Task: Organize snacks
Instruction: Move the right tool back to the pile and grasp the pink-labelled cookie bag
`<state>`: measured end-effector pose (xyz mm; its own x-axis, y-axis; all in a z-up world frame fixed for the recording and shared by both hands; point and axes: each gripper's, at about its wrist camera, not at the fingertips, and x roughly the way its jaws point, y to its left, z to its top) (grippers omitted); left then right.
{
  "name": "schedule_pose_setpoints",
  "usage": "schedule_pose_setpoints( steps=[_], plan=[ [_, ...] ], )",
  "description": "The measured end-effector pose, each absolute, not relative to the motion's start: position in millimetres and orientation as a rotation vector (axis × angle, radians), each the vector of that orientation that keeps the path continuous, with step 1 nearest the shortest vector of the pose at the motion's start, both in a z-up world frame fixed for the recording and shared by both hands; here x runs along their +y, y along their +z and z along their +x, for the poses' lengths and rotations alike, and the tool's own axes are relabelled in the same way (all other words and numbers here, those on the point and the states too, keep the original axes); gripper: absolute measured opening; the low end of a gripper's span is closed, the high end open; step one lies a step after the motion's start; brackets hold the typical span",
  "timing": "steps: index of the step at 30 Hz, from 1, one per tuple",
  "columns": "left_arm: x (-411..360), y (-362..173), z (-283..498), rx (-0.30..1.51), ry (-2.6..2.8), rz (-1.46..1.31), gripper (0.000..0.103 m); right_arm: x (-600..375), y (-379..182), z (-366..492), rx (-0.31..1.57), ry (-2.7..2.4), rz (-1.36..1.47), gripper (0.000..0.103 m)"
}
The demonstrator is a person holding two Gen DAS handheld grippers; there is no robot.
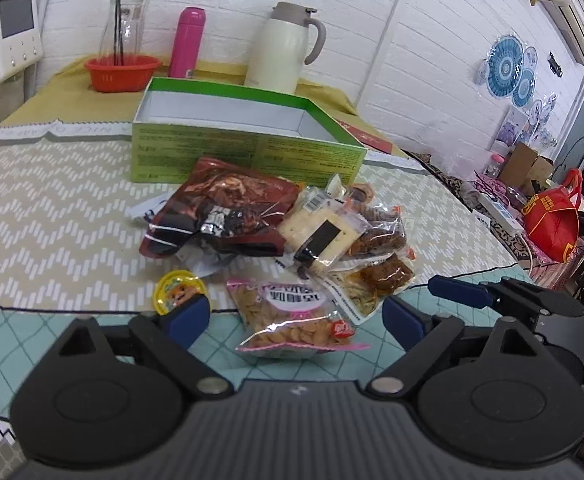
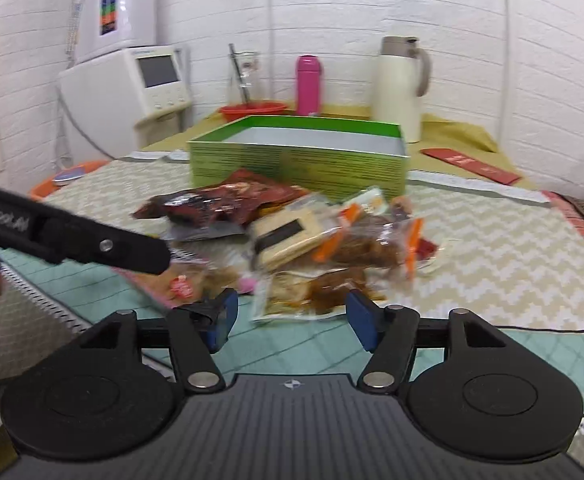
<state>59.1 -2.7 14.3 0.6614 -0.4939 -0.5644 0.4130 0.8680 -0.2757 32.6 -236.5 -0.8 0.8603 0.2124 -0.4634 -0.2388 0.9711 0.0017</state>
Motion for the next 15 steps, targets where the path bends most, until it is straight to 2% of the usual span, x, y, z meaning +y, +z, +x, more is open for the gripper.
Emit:
schedule_pose_setpoints(
  steps=[1,3,6,9,15],
  plan=[
    [-5,15,59,0.672,-0.519,-0.12,0.079,-238,0,32,0.474,0.24,-0.051,0.099],
    [-9,14,62,0.674,-0.523,-0.109,0.07,-239,2,29,0.464,0.256,-0.052,0.099],
    [-17,7,70,0.688,-0.484,-0.076,0.07,-239,1,26,0.47,0.249,-0.075,0.099],
    [-18,-3,75,0.727,-0.519,-0.09,0.056,-243,-1,27,0.496,0.235,-0.063,0.099],
    [-5,-8,64,0.716,-0.538,-0.084,0.055,-239,-5,30,0.515,0.249,-0.056,0.099]
  ],
)
